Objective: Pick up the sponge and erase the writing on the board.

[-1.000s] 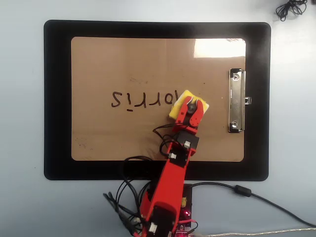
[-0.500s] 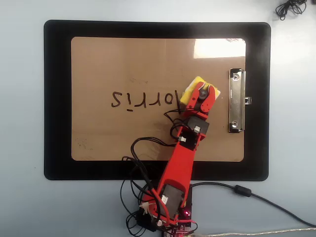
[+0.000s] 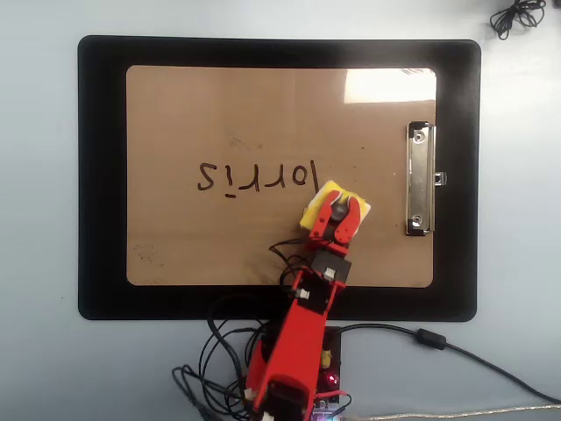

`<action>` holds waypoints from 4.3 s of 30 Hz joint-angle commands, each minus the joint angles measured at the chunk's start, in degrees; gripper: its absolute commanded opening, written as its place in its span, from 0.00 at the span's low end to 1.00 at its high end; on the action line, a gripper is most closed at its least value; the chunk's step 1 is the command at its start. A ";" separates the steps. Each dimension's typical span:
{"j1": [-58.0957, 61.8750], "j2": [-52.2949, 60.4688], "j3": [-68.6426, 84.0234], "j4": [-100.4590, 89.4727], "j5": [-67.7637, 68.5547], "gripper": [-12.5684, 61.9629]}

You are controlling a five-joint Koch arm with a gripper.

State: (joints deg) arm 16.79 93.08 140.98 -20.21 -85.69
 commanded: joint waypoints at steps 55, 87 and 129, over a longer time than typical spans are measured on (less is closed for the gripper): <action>-12.66 -17.31 -15.21 -3.78 -3.69 0.06; -23.47 4.31 6.24 -3.78 -6.15 0.06; -34.01 7.56 9.40 -3.25 -10.20 0.06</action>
State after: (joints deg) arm -15.82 99.05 150.47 -22.41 -93.43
